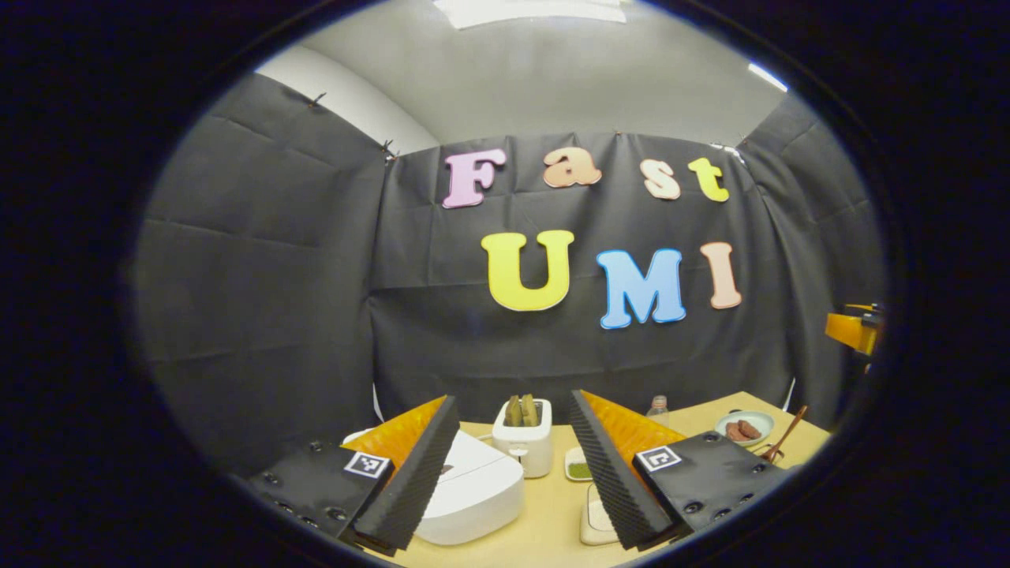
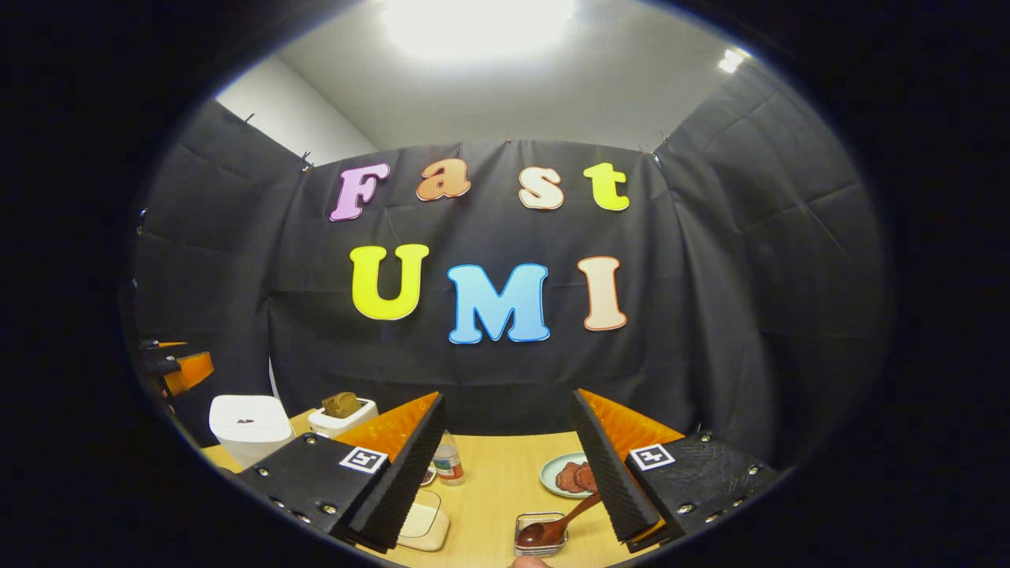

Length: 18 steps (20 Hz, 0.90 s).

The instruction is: Close the left gripper, press the button to open the rice cooker; take a wooden spoon from the chopstick holder with the right hand, scoop a spoonful of rice and pour it into the rice cooker, then put the wooden spoon back into the chopstick holder.

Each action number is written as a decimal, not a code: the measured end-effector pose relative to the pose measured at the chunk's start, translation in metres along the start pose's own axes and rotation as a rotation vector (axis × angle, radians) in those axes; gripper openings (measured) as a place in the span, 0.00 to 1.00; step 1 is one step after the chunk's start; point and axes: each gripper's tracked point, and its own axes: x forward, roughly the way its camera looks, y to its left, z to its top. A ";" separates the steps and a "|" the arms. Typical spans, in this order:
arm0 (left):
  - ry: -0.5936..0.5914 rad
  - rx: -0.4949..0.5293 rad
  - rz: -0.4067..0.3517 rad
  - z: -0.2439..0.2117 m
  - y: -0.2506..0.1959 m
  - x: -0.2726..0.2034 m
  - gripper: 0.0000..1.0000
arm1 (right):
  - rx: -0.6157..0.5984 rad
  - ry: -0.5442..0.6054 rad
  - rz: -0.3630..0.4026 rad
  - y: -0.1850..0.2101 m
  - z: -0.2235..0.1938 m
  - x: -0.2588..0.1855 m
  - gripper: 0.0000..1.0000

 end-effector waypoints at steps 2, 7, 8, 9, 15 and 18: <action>-0.017 -0.010 -0.015 0.000 -0.012 -0.009 0.98 | 0.015 -0.011 0.005 0.003 0.000 0.001 0.96; 0.009 -0.036 -0.039 -0.010 -0.032 -0.021 0.91 | -0.013 -0.036 0.027 0.008 0.002 -0.008 0.96; 0.002 -0.039 -0.044 -0.007 -0.034 -0.024 0.91 | -0.021 -0.037 0.033 0.012 0.003 -0.008 0.96; 0.000 -0.042 -0.054 -0.008 -0.037 -0.026 0.98 | -0.027 -0.038 0.040 0.016 0.003 -0.007 0.95; 0.004 -0.048 -0.063 -0.009 -0.028 -0.032 0.98 | -0.032 -0.049 0.076 0.040 0.008 -0.008 0.96; -0.015 -0.038 -0.060 -0.001 -0.018 -0.034 0.98 | -0.040 -0.055 0.082 0.049 0.010 -0.010 0.96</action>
